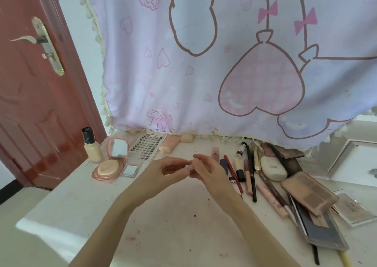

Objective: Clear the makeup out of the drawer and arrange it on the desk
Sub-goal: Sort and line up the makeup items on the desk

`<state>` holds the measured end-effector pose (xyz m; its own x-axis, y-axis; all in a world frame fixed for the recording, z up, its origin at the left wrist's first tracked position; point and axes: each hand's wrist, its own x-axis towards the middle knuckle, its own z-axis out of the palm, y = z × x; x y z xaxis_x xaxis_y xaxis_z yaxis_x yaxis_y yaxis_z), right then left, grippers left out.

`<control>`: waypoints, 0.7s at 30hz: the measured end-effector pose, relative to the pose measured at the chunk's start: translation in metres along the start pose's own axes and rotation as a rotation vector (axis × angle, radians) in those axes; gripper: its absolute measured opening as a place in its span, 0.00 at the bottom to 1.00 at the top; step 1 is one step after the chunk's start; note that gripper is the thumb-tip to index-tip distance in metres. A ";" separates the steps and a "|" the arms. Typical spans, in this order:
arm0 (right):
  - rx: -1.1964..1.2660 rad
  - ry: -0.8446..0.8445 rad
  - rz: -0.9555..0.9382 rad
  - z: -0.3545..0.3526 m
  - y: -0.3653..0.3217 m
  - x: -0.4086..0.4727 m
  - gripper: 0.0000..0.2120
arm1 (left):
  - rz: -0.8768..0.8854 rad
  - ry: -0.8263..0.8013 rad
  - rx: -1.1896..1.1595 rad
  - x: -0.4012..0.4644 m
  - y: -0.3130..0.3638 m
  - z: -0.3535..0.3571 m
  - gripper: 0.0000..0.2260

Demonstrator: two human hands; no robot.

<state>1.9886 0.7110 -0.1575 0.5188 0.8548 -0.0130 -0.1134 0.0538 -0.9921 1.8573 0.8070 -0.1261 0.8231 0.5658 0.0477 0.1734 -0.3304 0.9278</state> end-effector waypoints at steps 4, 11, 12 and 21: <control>0.084 -0.043 0.080 -0.003 0.010 0.001 0.26 | -0.068 -0.006 -0.023 0.000 -0.005 -0.004 0.25; 0.095 -0.005 0.112 -0.012 0.019 -0.001 0.25 | -0.104 -0.081 0.131 0.009 -0.004 0.005 0.05; 0.093 0.004 0.105 -0.012 0.018 -0.002 0.26 | -0.090 -0.080 0.135 0.010 -0.004 0.006 0.05; -0.047 -0.021 0.085 -0.014 0.022 -0.002 0.24 | -0.036 -0.166 0.287 0.010 -0.011 0.004 0.15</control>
<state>1.9965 0.7032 -0.1807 0.4910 0.8660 -0.0949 -0.1162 -0.0428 -0.9923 1.8660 0.8133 -0.1369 0.8867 0.4577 -0.0658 0.3293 -0.5250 0.7848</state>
